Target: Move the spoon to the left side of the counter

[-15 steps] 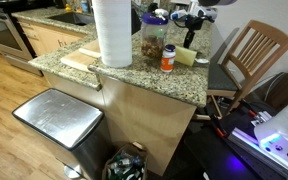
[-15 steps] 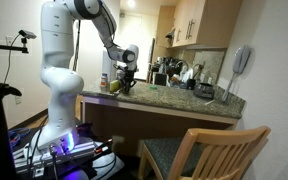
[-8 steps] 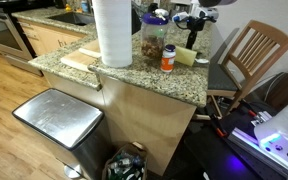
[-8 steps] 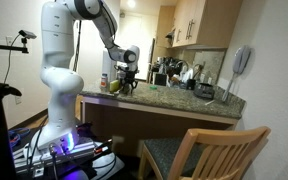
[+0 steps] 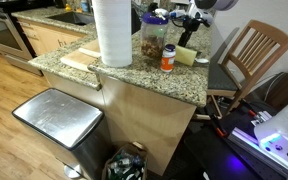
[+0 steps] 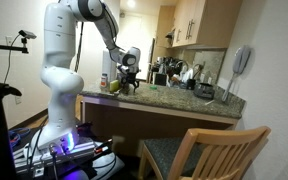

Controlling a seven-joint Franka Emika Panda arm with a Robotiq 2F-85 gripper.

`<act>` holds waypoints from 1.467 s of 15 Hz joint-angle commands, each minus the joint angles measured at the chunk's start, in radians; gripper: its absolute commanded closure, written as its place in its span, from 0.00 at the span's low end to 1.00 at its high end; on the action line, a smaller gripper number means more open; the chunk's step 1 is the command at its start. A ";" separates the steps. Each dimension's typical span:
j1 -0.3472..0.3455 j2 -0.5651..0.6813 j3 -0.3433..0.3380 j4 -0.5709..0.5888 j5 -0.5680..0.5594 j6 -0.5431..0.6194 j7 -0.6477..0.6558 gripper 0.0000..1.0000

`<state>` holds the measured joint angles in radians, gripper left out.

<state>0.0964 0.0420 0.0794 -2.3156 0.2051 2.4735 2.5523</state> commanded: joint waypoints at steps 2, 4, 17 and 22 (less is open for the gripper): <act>0.031 0.030 0.037 -0.003 0.127 0.093 -0.046 0.00; 0.039 0.031 0.032 -0.004 0.079 0.086 0.000 0.00; 0.015 0.019 0.004 -0.003 -0.025 0.128 -0.036 0.00; 0.002 -0.217 -0.010 -0.075 0.022 0.084 0.009 0.00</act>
<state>0.1167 0.0057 0.0716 -2.3207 0.1976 2.5991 2.5524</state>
